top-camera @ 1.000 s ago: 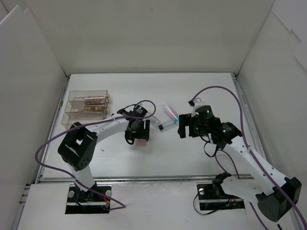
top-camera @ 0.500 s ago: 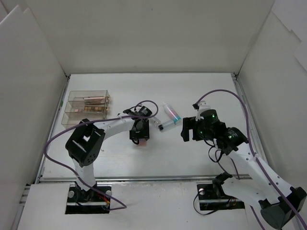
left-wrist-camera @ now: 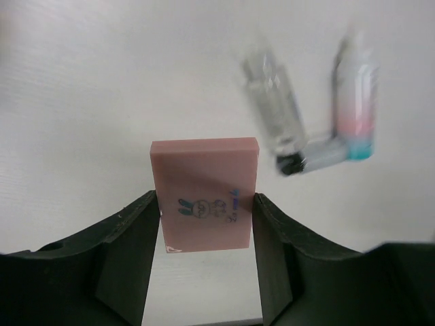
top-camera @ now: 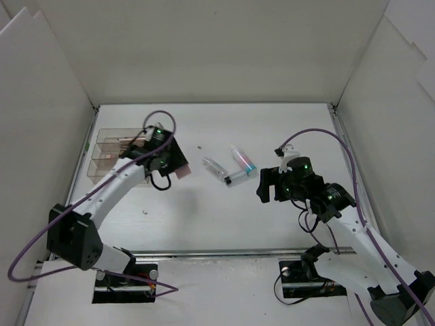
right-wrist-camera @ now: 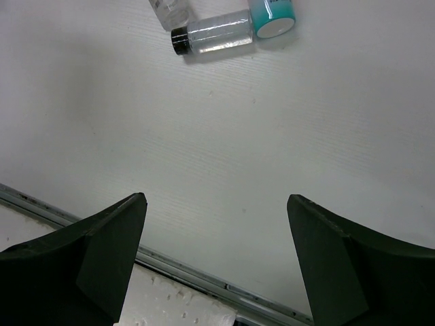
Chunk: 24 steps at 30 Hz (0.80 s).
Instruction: Organize the makeup
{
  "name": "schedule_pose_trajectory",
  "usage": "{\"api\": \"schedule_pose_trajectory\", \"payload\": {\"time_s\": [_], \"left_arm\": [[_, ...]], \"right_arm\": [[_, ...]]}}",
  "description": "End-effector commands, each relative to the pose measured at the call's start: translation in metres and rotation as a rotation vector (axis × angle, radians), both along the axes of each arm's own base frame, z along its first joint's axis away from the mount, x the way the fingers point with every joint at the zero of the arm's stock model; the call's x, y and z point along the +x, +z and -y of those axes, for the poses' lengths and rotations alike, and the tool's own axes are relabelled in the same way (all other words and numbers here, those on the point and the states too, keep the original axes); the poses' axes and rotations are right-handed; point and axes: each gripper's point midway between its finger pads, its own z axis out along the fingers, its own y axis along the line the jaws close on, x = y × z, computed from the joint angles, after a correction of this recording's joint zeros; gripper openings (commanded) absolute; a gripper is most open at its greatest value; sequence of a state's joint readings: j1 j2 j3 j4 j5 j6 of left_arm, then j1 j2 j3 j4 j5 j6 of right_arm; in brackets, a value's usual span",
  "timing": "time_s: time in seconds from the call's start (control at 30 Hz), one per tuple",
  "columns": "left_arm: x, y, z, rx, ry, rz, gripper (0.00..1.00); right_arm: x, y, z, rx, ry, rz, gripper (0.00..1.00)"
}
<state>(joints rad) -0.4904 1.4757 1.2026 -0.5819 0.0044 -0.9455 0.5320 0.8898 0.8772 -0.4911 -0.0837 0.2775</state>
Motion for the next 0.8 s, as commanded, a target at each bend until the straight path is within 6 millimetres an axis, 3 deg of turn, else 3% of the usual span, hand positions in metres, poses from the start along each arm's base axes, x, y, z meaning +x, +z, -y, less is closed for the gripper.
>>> {"api": "schedule_pose_trajectory", "payload": {"time_s": [0.0,0.13,0.3,0.5,0.67,0.77], "left_arm": [[0.034,0.069,-0.060,-0.104,0.236,0.176,0.03],[0.068,0.096,-0.111,-0.204,0.361,0.285,0.03],[0.112,0.094,-0.167,-0.311,0.499,0.334,0.03],[0.146,0.082,-0.197,-0.395,0.586,0.356,0.02],[0.153,0.068,-0.221,-0.363,0.653,0.349,0.05],[0.156,0.048,-0.230,-0.364,0.683,0.326,0.07]], "right_arm": [[0.008,0.021,-0.007,0.036,0.025,0.049,0.82],[0.011,0.026,-0.009,0.032,0.035,0.062,0.82],[0.018,0.021,-0.004,-0.001,-0.001,0.049,0.82],[0.026,0.017,0.001,-0.033,-0.038,0.046,0.82],[0.030,0.010,0.000,-0.039,-0.055,0.016,0.82],[0.032,0.008,0.001,-0.047,-0.062,0.010,0.82]]}}
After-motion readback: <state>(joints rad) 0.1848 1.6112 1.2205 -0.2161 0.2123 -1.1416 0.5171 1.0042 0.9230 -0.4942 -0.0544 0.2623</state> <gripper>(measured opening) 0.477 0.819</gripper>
